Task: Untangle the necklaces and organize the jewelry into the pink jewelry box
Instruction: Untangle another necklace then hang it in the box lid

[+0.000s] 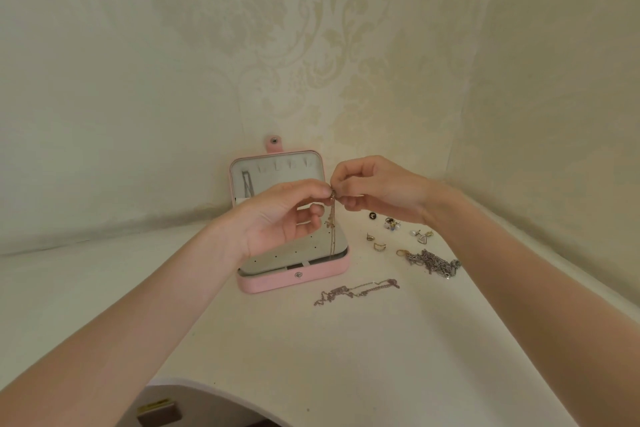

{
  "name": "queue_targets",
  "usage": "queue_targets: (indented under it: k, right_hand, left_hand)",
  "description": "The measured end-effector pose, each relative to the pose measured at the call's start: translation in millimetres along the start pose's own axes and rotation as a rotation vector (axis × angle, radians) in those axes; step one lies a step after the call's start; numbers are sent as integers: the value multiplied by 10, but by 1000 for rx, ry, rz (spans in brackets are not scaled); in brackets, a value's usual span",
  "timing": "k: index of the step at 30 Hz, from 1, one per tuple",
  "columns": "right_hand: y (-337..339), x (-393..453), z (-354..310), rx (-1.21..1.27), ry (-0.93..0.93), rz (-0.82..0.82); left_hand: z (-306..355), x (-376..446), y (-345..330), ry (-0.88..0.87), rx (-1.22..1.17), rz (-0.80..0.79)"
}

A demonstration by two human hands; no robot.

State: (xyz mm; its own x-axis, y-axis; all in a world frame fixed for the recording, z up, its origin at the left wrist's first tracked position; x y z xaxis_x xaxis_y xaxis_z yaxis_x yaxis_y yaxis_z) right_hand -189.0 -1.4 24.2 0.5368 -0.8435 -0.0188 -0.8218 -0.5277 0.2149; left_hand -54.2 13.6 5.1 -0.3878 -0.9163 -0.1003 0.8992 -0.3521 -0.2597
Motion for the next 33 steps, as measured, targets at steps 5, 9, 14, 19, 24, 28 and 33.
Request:
queue_targets:
  k: [5, 9, 14, 19, 24, 28, 33]
  right_hand:
    - [-2, 15, 46, -37, -6, 44]
    - [62, -11, 21, 29, 20, 75]
    - [89, 13, -8, 111, 46, 136]
    - [63, 41, 5, 26, 33, 118]
    - [45, 51, -12, -89, 11, 95]
    - [7, 62, -40, -214, -3, 53]
    - [9, 79, -46, -248, -29, 2]
  left_hand:
    - [17, 30, 31, -65, 194, 94]
    - [94, 28, 72, -126, 264, 130]
    - [125, 25, 97, -145, 332, 145]
    - [125, 29, 97, -147, 416, 161]
    - [108, 45, 105, -128, 535, 156]
    - [91, 64, 97, -113, 633, 140]
    - [75, 55, 104, -95, 653, 108]
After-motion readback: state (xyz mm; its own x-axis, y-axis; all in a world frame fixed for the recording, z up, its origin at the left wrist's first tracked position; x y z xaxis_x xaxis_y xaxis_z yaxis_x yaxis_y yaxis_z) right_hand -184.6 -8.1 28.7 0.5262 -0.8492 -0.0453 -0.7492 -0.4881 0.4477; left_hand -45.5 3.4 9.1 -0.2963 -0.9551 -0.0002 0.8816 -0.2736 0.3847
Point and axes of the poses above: each hand's wrist, its own x-axis towards the middle knuckle, its own y-axis out of the back of the hand, z = x × y, the point moved 4 cm from there along x, towards the middle knuckle, and after that the axes turned 4 degrees about -y, right-handed, at the moved point
